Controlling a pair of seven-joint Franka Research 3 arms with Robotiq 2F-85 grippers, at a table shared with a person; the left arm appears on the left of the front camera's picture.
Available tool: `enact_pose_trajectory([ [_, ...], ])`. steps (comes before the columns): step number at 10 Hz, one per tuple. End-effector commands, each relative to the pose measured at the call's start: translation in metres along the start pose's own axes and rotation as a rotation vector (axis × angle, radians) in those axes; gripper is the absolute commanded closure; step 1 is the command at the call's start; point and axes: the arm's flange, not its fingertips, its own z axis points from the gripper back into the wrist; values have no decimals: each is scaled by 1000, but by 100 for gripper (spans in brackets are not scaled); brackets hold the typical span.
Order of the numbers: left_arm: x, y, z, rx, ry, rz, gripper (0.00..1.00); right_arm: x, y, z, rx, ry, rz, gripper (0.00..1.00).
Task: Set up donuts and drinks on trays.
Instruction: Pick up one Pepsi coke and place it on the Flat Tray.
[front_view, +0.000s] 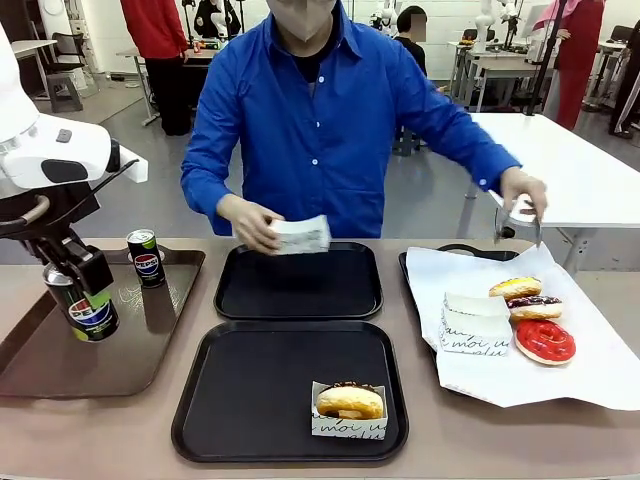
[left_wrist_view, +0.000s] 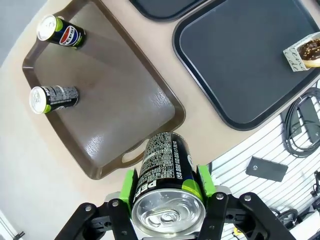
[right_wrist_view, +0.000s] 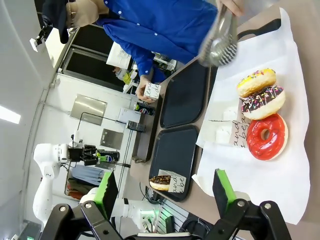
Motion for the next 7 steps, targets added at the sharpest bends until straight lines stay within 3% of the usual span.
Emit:
enact_pose_trajectory([
  [1, 3, -1, 7, -3, -16, 0, 41, 1, -1, 0, 18, -8, 13, 0],
  [4, 1, 0, 3, 1, -6, 0, 41, 1, -1, 0, 18, -8, 13, 0],
  [7, 42, -36, 19, -34, -47, -33, 41, 1, -1, 0, 18, -8, 13, 0],
])
